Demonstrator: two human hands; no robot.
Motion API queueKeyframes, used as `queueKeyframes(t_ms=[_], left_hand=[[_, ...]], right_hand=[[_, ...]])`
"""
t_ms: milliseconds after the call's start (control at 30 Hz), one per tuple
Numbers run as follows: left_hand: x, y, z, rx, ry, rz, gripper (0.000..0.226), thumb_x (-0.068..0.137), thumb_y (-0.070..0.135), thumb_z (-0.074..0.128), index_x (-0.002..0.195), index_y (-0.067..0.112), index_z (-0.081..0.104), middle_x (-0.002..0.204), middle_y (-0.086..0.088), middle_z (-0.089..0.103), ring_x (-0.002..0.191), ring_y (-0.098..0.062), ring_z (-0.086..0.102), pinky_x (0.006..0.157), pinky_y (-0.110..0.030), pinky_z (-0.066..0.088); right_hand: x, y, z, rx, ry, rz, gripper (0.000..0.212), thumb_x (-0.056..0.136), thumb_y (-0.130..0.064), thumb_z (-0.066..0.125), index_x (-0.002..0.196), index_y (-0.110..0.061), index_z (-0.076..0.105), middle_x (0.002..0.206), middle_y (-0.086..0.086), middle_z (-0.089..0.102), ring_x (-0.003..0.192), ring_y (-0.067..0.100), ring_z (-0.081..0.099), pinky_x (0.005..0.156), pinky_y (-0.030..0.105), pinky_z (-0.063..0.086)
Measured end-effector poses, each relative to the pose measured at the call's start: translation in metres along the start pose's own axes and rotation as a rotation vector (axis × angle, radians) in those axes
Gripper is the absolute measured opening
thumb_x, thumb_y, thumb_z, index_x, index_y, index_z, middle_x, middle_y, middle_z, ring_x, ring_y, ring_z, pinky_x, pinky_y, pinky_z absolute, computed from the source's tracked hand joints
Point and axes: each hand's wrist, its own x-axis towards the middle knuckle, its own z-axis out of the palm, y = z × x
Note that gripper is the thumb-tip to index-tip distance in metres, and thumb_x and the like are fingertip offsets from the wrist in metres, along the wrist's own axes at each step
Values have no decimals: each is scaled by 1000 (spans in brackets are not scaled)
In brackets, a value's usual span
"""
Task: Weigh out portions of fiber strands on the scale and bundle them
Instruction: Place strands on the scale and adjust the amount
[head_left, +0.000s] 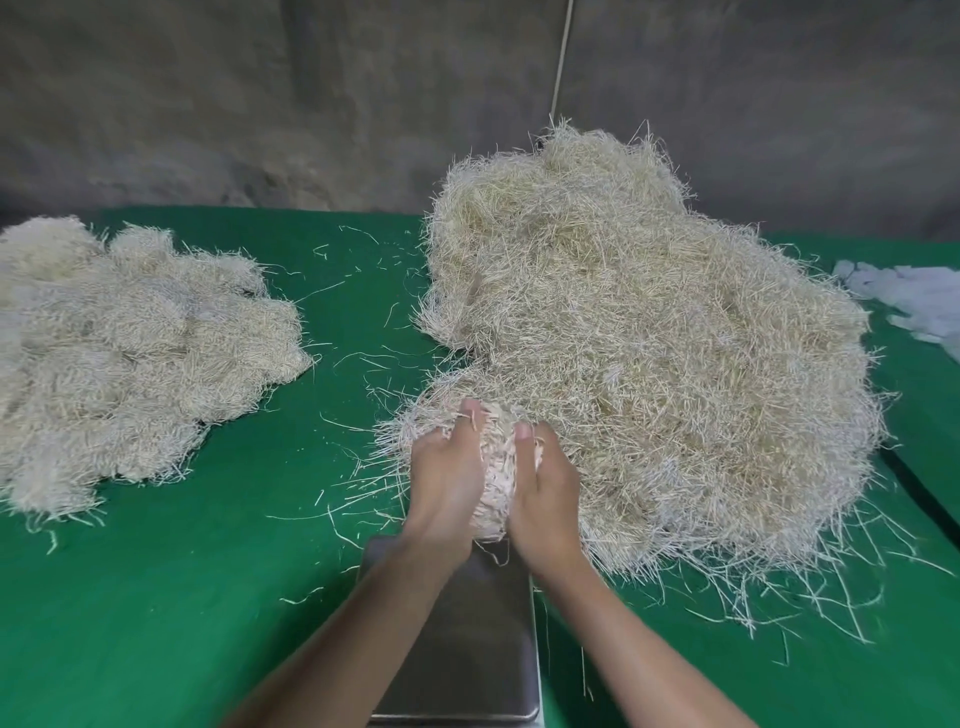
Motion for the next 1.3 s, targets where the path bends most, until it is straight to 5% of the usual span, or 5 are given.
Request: queueKeyframes(t_ms=[433, 667, 1033, 1167, 1300], left_hand=[[19, 7, -18, 90, -3, 147, 67, 90, 55, 47, 141, 13, 33, 144, -4, 39, 122, -14, 39, 100, -34, 33], [17, -13, -63, -21, -172, 135, 27, 99, 34, 42, 123, 47, 44, 143, 12, 39, 129, -11, 38, 113, -40, 18], [11, -34, -81, 64, 37, 413, 60, 77, 24, 63, 135, 22, 47, 130, 11, 57, 120, -1, 51, 103, -28, 42], [44, -30, -116, -199, 46, 289, 38, 80, -3, 59, 109, 22, 62, 94, 5, 73, 84, -12, 70, 65, -23, 54], [94, -31, -174, -220, 133, 225, 61, 82, -1, 63, 135, 23, 44, 116, 3, 65, 102, -14, 65, 85, -32, 55]], right_hand=[[13, 1, -23, 180, -583, 206, 68, 63, -62, 71, 115, -76, 30, 115, -52, 23, 130, -2, 25, 109, 40, 32], [17, 2, -19, 350, -404, 360, 51, 74, -22, 77, 100, -57, 49, 130, -2, 46, 115, 12, 47, 113, 44, 28], [8, 1, 42, 65, -420, 66, 19, 86, -36, 63, 98, -42, 49, 91, -34, 57, 84, -26, 47, 70, 0, 35], [22, 8, 75, 33, -594, 167, 38, 79, -48, 64, 112, -49, 46, 119, -29, 46, 111, -7, 44, 92, 21, 36], [41, 21, 104, 170, -612, 274, 53, 75, -55, 66, 123, -43, 47, 123, -15, 58, 113, 4, 55, 96, 33, 45]])
